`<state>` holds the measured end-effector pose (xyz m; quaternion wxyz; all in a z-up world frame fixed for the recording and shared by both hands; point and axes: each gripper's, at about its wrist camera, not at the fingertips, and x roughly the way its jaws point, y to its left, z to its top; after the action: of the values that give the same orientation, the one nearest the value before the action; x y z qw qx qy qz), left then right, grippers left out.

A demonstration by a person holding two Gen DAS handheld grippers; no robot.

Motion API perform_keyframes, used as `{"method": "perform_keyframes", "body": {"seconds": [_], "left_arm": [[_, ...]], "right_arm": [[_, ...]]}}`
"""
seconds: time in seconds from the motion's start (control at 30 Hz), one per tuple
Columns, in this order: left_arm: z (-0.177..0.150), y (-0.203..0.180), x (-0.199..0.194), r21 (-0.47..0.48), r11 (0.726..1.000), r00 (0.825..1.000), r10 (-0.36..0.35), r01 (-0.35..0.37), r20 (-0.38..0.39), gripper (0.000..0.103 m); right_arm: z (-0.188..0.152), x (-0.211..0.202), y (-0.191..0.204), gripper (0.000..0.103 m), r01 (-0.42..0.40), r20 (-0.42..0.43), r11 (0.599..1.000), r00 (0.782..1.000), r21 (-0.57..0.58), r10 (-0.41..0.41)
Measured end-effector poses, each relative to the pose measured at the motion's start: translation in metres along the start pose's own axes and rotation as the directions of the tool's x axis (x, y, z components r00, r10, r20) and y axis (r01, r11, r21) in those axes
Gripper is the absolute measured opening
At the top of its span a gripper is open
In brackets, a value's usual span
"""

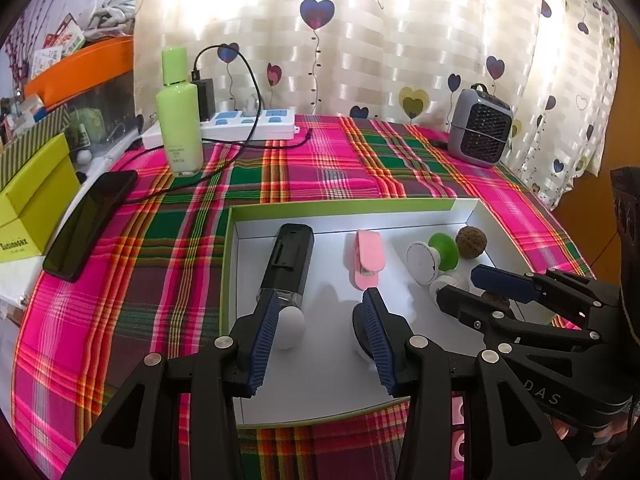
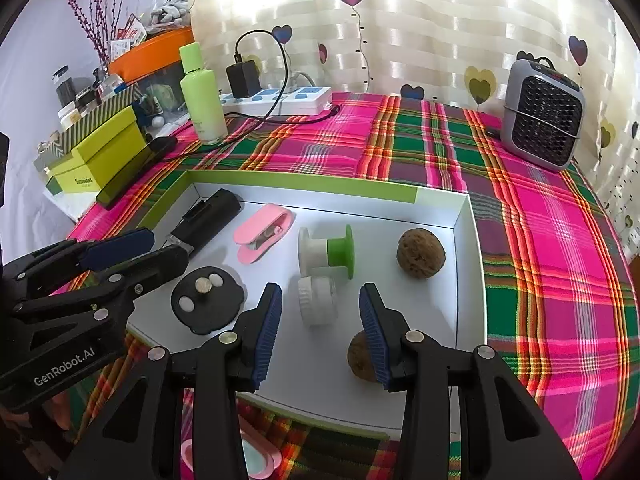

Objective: Organize objects
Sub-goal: 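Withdraw both open tools from the tray toward the pink clips on the cloth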

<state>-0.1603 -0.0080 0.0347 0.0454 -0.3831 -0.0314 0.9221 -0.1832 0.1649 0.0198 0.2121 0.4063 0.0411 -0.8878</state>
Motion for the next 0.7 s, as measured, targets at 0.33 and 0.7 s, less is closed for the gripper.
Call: {"method": "perform_keyframes", "body": {"seconds": [0.33, 0.7], "left_arm": [[-0.005, 0.0, -0.009, -0.002, 1.0, 1.0, 0.001, -0.001, 0.005, 0.043], [-0.009, 0.0, -0.021, -0.005, 1.0, 1.0, 0.006, -0.006, 0.015, 0.043]], "right_arm": [[-0.003, -0.011, 0.004, 0.042, -0.009, 0.008, 1.0, 1.0, 0.006, 0.009], [-0.007, -0.027, 0.011, 0.042, -0.009, 0.038, 1.0, 0.999, 0.003, 0.008]]}}
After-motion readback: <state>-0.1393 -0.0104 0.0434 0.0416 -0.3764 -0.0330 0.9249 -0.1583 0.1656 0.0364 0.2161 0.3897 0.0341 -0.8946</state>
